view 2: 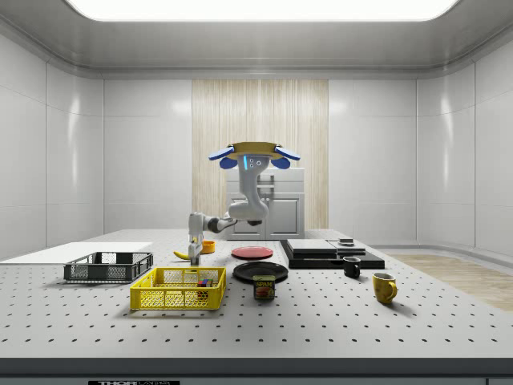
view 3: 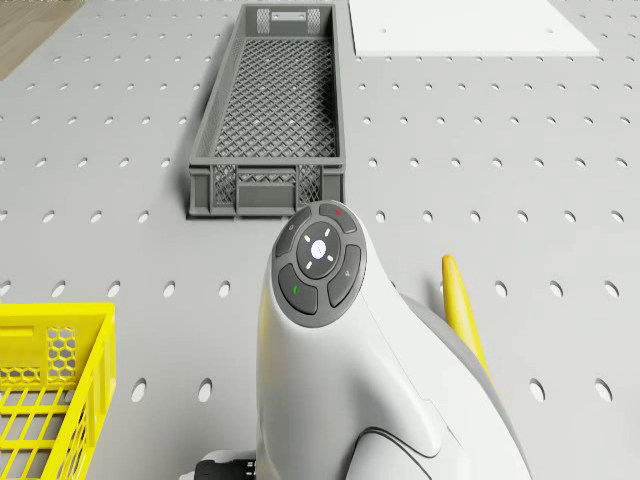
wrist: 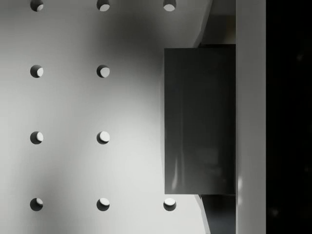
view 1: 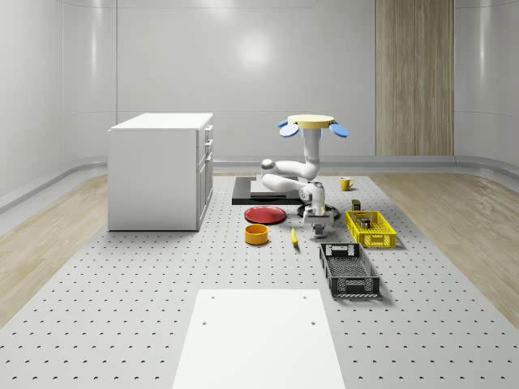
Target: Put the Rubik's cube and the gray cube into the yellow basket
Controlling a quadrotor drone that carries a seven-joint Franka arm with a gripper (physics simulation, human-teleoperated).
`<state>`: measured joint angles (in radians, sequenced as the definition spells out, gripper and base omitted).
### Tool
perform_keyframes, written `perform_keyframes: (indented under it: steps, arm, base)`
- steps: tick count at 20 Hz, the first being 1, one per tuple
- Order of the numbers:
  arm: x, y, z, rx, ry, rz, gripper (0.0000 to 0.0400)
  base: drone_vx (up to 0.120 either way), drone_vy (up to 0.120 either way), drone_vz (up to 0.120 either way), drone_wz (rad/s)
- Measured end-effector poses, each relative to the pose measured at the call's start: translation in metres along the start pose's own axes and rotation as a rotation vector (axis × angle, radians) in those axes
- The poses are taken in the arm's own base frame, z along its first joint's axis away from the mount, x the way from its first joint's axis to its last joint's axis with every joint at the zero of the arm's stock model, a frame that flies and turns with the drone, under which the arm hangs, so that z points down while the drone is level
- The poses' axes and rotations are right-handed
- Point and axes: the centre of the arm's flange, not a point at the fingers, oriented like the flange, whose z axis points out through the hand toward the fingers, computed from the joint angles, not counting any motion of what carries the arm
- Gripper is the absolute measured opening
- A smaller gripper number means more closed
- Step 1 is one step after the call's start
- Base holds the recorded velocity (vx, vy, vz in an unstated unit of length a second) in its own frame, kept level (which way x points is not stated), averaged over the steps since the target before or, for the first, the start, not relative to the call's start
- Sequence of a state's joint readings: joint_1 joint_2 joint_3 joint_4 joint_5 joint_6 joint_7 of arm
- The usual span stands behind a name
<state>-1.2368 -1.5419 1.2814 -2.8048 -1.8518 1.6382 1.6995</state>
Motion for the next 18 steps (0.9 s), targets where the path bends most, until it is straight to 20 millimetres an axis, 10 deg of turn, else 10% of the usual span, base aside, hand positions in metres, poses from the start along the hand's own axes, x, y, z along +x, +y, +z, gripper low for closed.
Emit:
perform_keyframes:
  steps: [18]
  arm:
    - [0.000,0.000,-0.030,0.000,0.000,0.000,0.0250]
  base:
    - [0.000,0.013,0.084,0.000]
